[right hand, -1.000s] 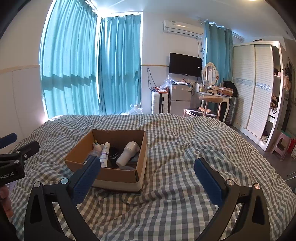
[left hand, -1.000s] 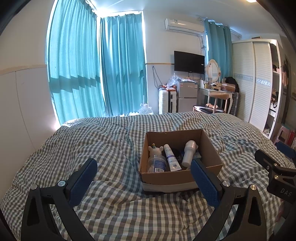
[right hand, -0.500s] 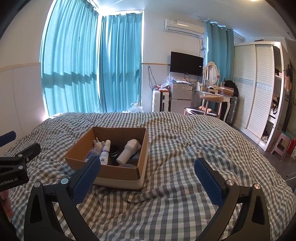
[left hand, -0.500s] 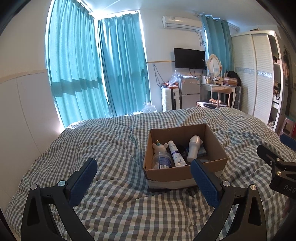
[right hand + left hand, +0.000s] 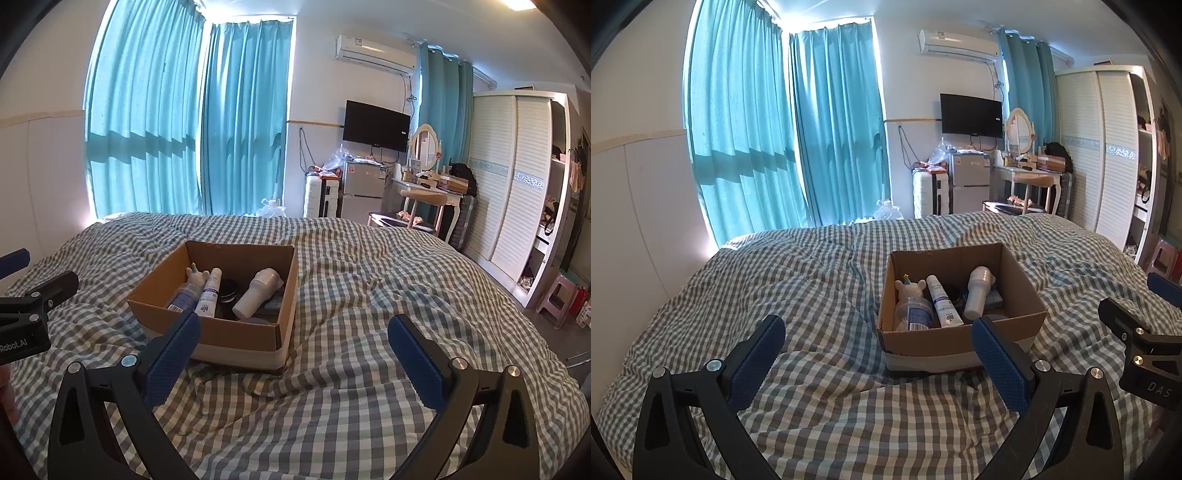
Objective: Organize objects
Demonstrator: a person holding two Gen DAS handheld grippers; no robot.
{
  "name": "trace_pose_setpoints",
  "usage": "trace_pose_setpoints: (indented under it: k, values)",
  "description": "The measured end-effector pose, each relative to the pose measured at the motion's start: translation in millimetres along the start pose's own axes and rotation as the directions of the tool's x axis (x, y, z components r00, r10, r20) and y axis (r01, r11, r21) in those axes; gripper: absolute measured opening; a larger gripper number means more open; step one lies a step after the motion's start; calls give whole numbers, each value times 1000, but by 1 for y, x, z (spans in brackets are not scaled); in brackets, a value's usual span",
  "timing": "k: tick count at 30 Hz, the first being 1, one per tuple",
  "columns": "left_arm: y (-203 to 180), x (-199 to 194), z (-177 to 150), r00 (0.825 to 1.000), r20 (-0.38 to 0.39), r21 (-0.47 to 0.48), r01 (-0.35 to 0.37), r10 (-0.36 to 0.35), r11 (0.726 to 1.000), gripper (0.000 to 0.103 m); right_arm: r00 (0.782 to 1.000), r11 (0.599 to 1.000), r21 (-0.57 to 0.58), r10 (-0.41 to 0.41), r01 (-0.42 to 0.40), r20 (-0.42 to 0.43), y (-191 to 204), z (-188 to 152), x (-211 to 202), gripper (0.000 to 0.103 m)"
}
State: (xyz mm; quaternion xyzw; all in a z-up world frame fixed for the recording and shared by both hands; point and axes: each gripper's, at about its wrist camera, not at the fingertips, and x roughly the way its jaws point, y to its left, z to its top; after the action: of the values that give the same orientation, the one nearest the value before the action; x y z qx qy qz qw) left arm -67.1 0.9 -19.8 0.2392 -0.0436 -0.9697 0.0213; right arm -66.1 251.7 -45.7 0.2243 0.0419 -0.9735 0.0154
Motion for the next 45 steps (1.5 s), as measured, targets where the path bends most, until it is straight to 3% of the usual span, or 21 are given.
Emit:
trace_pose_setpoints:
  k: [22,45]
  values:
    - [-4,4,-7,1000,-5,35,3,-2,999,103,1000,1000,-12,3,-3,-6,4,-1,-2,102]
    - [2,1,-12,1000,2,1,-7,7,1000,103,1000,1000,11,8,-8,0,-1,-4,0,102]
